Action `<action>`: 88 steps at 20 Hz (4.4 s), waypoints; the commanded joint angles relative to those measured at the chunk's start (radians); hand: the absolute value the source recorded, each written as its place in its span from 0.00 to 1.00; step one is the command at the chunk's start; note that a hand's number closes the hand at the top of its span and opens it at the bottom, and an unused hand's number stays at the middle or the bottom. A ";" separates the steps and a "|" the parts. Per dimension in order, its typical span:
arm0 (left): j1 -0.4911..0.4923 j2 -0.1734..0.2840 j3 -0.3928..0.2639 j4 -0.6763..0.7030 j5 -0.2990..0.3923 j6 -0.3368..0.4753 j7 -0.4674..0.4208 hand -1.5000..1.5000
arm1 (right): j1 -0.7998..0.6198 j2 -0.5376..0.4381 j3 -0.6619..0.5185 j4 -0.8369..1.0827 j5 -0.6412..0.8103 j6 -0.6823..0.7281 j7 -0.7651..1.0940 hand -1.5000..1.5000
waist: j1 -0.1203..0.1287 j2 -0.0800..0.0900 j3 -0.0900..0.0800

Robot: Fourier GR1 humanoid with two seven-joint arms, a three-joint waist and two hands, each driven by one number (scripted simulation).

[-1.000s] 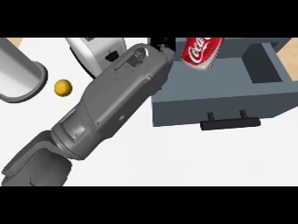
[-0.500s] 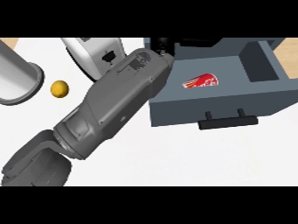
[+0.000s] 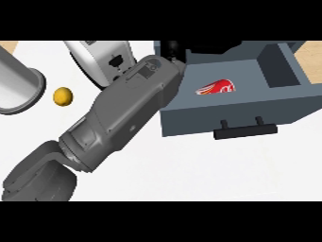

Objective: Pick up the can, place it into the drawer and close the drawer

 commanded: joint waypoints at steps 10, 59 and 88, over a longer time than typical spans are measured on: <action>-0.010 0.000 -0.015 -0.055 0.095 0.025 -0.101 0.00 | -0.107 -0.072 0.022 -0.120 0.257 0.067 -0.152 0.00 | 0.020 0.000 -0.001; 0.161 0.343 -0.008 -0.451 -0.057 0.038 0.182 0.00 | -1.037 -0.103 0.617 1.469 1.758 -0.741 -0.447 0.00 | 0.154 -0.018 -0.001; 0.288 0.492 0.031 -0.720 -0.125 0.029 0.303 0.00 | -1.484 -0.231 0.430 2.053 1.799 -1.090 -0.456 0.00 | 0.210 0.007 0.000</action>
